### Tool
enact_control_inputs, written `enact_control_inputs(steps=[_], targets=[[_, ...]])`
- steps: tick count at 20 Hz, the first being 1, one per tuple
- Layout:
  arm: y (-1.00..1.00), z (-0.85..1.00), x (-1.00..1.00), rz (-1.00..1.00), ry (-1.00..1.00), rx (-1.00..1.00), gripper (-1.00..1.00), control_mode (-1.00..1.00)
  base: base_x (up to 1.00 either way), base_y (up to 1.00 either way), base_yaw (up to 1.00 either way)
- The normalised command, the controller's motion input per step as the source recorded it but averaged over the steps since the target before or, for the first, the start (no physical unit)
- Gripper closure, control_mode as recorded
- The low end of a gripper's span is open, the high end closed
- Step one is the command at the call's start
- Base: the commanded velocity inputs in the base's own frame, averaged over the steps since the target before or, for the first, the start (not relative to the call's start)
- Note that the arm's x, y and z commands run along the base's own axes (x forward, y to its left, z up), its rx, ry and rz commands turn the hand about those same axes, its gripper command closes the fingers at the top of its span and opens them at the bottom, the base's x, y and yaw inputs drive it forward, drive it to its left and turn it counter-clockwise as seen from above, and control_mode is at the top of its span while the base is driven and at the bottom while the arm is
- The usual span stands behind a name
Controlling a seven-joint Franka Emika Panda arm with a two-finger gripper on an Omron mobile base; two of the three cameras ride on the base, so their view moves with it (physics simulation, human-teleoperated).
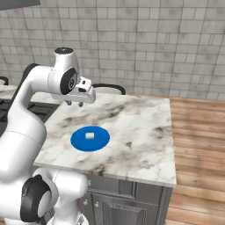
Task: Pick up the marshmallow and place it in the cup of hot chocolate on the dining counter.
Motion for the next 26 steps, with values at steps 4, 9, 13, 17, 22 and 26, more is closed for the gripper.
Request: enact_control_inputs(steps=[4,9,13,17,22,26], targets=[[0.01,0.0,-0.04,0.0,0.0,0.0,-1.0,-1.0,0.0,0.0,0.0],[0.09,-0.16,-0.43,0.0,0.0,0.01,-1.0,-1.0,0.0,0.0,0.0],[0.0,-0.18,-0.72,-0.01,0.0,0.0,-1.0,-1.0,0.0,0.0,0.0],[0.02,-0.04,-0.48,-0.32,0.11,0.0,-1.0,-1.0,0.0,0.0,0.0],[-0.04,-0.12,-0.27,-0.37,0.04,0.08,-1.0,-1.0,0.0,0.0,0.0],[-0.12,-0.2,-0.01,-0.29,-0.01,0.24,-1.0,-1.0,0.0,0.0,0.0]])
